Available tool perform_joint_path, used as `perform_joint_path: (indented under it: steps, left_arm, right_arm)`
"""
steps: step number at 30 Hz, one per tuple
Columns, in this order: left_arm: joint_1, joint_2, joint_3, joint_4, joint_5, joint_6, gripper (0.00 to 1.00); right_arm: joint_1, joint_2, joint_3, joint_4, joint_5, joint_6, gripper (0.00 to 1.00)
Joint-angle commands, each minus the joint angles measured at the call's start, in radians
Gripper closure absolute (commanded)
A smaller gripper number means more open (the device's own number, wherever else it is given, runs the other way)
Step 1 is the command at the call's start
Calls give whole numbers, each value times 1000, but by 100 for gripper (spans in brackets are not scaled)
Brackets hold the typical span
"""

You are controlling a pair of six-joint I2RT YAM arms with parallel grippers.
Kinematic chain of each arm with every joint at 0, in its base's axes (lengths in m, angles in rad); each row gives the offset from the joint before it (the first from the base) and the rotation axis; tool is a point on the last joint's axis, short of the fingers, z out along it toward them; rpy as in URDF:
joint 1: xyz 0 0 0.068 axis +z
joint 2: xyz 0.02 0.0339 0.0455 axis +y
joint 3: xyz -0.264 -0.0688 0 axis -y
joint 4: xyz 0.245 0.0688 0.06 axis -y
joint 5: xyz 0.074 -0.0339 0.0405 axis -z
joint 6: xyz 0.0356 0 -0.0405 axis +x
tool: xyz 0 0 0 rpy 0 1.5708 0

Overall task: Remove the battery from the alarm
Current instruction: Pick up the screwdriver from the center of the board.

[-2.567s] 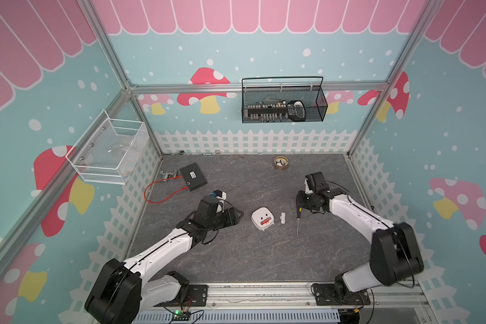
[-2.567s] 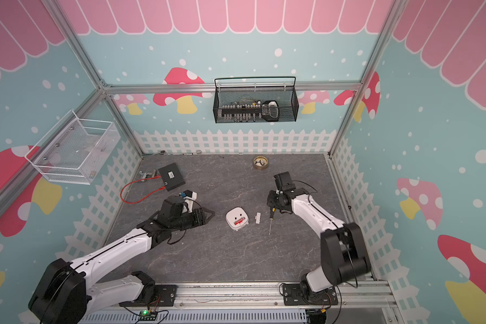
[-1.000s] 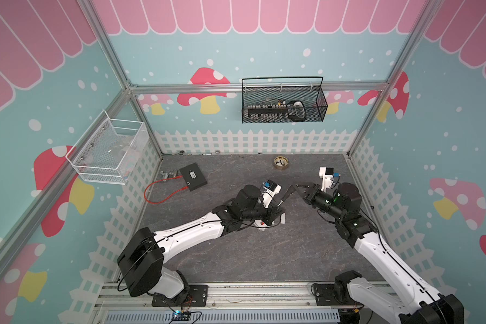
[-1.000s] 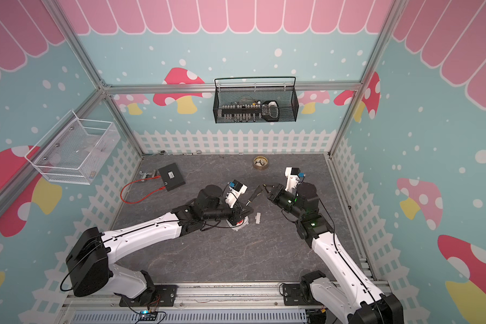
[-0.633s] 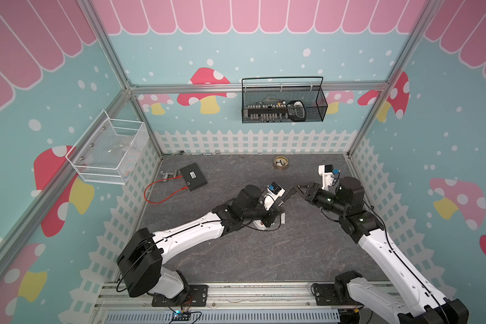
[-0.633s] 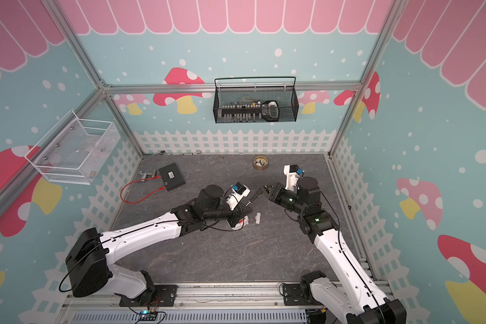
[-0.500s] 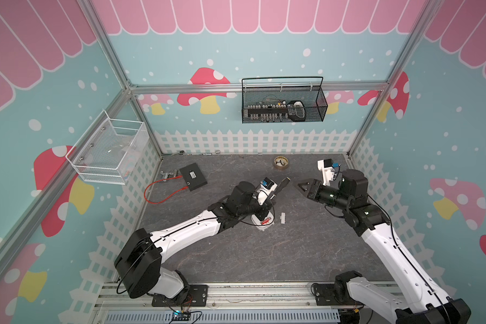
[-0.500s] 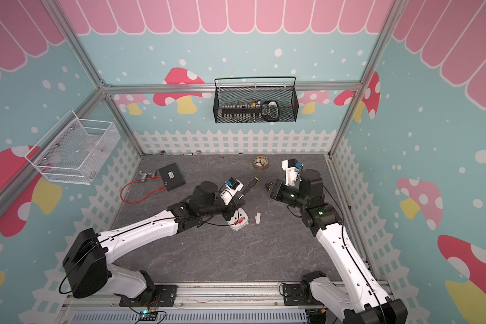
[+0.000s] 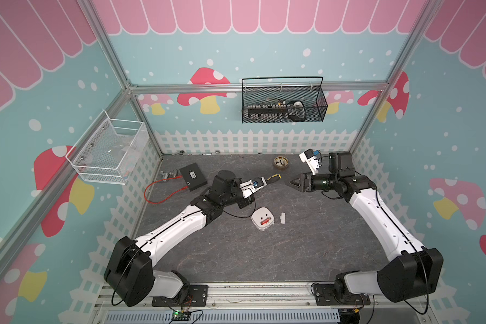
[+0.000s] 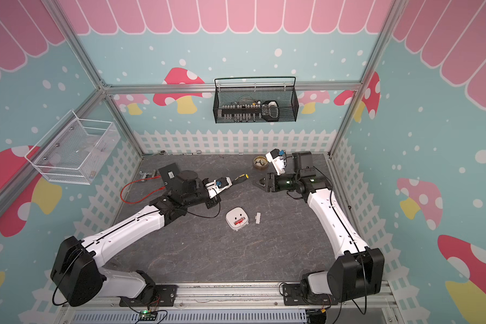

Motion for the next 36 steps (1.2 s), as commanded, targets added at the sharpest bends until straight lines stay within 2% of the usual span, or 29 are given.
perform_joint_path:
  steps: [1,4,9,22,27,36]
  left_arm:
    - [-11,3,68,-177,24,199,100]
    - [-10,2,85,-245,21,234,100]
    - [-6,-8,75,-256,55,243,100]
    - [-4,-51,87,-234,167,196,100]
    - [-2,-55,90,-220,189,184,100]
    - [-3,-52,91,-221,198,182,100]
  right_arm:
    - [-1,-30,25,-11,-80,-123,44]
    - [16,-69,-9,9,-118,-139,41]
    - [77,-113,-54,21,-139,-156,38]
    - [127,-100,-91,48,-83,-125,35]
    - [171,-72,-93,77,-75,-112,36]
    - [230,-17,-65,114,-69,-93,45]
